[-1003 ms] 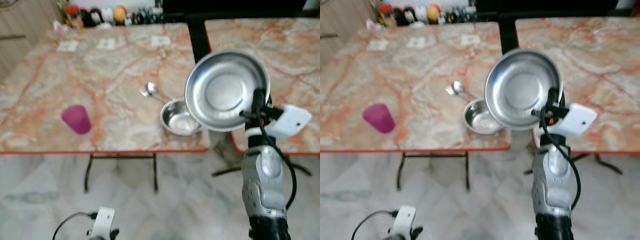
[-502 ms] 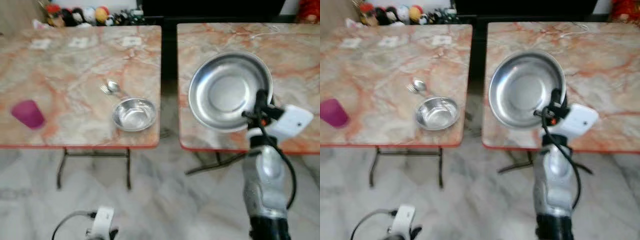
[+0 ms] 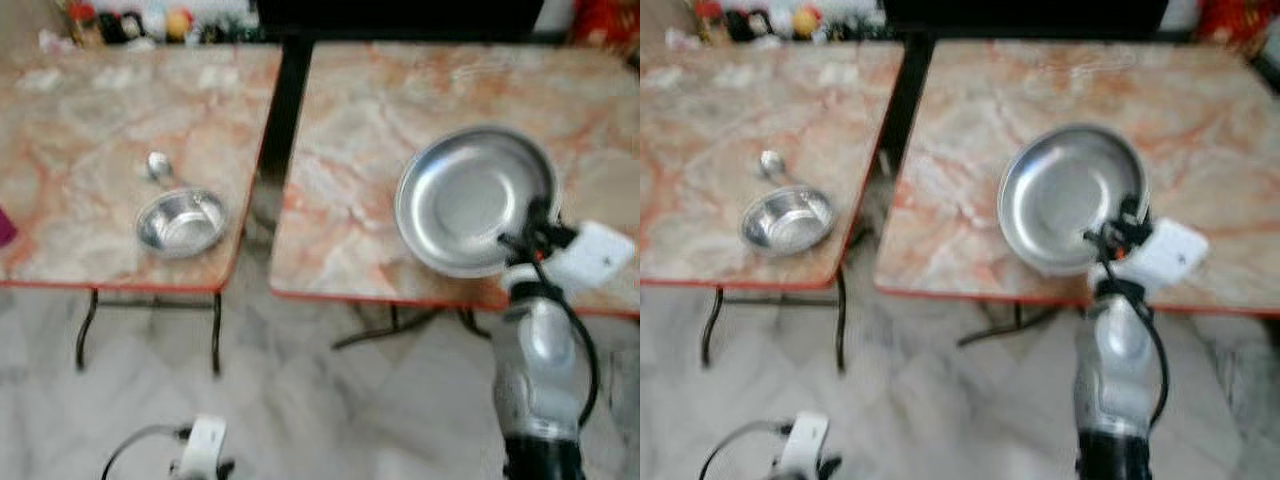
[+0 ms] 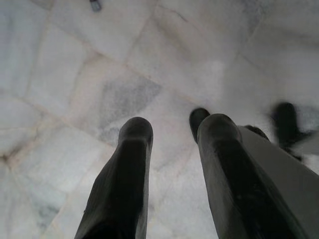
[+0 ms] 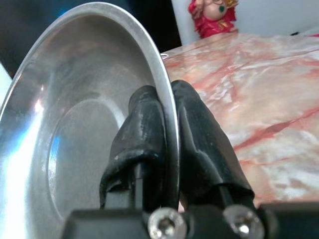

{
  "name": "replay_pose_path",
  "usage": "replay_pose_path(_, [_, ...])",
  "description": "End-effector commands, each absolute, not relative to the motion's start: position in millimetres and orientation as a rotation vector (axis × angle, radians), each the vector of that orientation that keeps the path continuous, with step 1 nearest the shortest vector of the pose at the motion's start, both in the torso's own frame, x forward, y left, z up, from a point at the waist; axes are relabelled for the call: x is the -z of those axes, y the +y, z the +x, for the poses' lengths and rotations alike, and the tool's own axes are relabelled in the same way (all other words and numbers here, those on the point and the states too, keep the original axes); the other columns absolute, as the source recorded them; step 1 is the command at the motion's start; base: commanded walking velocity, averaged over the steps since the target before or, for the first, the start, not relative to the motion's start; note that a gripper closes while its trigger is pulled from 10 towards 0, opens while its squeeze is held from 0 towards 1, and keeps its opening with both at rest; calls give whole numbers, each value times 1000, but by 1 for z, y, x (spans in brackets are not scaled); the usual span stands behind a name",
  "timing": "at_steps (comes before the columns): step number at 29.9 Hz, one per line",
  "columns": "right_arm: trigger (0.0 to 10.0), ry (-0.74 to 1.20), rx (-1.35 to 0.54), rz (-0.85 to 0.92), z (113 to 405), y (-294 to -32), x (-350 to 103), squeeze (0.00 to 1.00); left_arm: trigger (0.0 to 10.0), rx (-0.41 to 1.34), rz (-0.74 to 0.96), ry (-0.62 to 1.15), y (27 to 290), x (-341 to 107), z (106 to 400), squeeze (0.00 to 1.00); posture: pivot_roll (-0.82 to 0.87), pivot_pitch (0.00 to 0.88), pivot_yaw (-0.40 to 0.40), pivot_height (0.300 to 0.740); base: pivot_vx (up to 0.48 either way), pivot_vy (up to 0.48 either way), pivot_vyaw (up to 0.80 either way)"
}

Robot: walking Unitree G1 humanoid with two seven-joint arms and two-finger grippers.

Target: Setting the table

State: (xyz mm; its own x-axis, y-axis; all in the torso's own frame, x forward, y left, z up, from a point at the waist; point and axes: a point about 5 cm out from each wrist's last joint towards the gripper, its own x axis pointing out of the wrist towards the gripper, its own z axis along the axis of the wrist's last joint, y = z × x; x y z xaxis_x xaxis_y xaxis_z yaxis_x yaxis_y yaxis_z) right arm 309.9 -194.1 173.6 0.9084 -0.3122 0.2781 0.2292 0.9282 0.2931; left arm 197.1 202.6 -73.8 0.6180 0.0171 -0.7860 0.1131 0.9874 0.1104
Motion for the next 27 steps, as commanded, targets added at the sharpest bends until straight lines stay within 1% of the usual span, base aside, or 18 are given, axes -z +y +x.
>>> replay_pose_path(1, [10000,-337,305,251,310,-199,-176,0,10000,58,162,932,205,77,190,0,-134,135,63,740,0,-379,0])
replay_pose_path(7, [10000,-286,368,263,312,-207,-166,0,10000,50,160,933,206,77,190,0,-131,135,63,740,0,0,0])
replay_pose_path(13, [10000,-192,515,399,323,-223,-152,0,10000,49,158,931,205,77,191,0,-130,136,68,740,0,0,0])
replay_pose_path(15, [10000,-166,545,413,328,-225,-149,0,10000,49,157,932,205,77,191,0,-127,135,69,740,0,0,0])
replay_pose_path(20, [10000,-154,564,436,334,-227,-147,0,10000,48,156,932,205,77,191,0,-124,134,70,740,0,0,0])
replay_pose_path(27, [10000,-76,627,515,344,-227,-134,0,10000,46,157,931,207,77,191,0,-118,135,72,740,0,0,0])
